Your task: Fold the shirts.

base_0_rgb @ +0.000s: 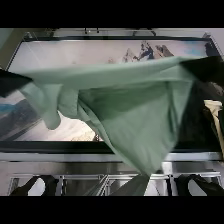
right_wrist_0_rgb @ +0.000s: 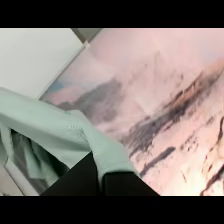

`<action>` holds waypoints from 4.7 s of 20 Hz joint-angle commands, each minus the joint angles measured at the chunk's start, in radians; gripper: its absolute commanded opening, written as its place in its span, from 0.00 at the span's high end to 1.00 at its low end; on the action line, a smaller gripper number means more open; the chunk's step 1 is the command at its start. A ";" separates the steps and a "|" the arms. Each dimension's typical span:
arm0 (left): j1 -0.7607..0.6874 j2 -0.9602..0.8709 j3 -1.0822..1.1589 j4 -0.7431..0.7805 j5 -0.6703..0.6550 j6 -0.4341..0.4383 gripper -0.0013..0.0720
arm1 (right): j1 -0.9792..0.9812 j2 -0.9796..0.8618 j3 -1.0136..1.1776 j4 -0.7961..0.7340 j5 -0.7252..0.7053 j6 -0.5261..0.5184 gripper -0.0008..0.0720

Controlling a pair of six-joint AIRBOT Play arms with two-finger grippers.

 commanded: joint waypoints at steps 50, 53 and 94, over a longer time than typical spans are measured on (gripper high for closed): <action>-0.083 -0.626 0.117 -0.138 -0.017 0.192 0.95 | 0.237 -0.532 0.155 -0.105 -0.153 0.010 0.96; -0.027 -0.441 0.127 -0.535 -0.157 0.258 0.95 | 0.207 -0.302 0.157 -0.103 -0.163 -0.024 0.96; 0.178 -0.887 0.510 0.281 -0.154 -0.016 0.02 | -0.118 -0.708 0.183 -0.156 0.294 0.060 0.49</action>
